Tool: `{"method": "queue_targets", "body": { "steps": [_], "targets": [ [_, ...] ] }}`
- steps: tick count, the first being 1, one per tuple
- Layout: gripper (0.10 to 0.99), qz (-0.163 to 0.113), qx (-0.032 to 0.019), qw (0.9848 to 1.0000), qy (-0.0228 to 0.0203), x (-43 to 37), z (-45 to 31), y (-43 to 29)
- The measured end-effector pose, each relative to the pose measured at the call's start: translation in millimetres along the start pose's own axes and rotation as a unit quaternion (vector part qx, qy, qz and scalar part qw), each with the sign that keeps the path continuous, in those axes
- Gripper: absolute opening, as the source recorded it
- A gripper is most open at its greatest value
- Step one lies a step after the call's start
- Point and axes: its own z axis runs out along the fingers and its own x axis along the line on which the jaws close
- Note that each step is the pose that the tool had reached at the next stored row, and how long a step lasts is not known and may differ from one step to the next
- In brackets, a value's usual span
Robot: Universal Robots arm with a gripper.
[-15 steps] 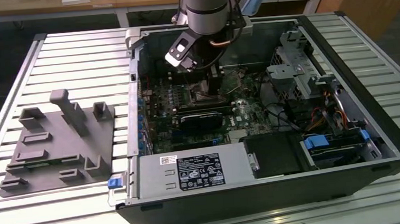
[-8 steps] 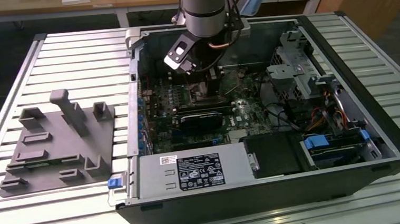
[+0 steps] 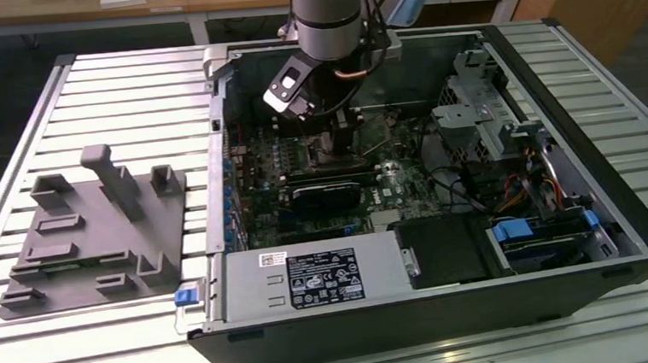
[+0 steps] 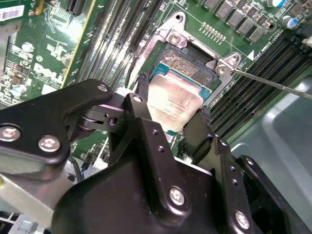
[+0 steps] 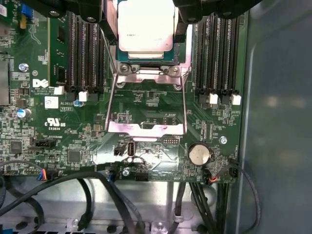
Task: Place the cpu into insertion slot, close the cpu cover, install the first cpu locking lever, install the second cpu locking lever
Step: 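Place the cpu into insertion slot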
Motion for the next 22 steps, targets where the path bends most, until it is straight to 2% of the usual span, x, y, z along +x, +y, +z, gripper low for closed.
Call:
{"method": "queue_targets", "body": {
  "steps": [10,22],
  "targets": [
    [0.537,0.007,0.0000,1.0000,-0.0007,0.5,9.5,-3.5],
    [0.537,0.033,-0.0003,0.9994,-0.0030,0.5,16.3,-7.0]
  ]
}}
